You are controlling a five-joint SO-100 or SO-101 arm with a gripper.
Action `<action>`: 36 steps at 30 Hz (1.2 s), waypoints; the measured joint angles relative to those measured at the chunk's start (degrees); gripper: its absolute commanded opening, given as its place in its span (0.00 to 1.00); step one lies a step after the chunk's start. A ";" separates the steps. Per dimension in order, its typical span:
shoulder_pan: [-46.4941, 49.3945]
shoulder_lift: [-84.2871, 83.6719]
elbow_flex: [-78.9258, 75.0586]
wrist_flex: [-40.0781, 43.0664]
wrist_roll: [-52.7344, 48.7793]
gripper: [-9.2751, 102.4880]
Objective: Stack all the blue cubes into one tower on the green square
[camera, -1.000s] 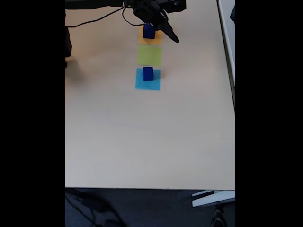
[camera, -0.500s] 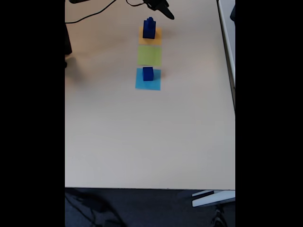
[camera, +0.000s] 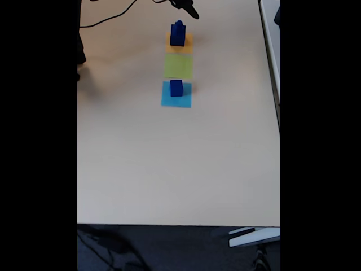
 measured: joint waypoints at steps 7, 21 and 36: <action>-0.18 -0.35 0.00 1.49 0.44 0.30; -0.18 -4.04 -5.98 10.81 -2.29 0.28; -0.18 -4.92 -7.29 16.17 -3.34 0.26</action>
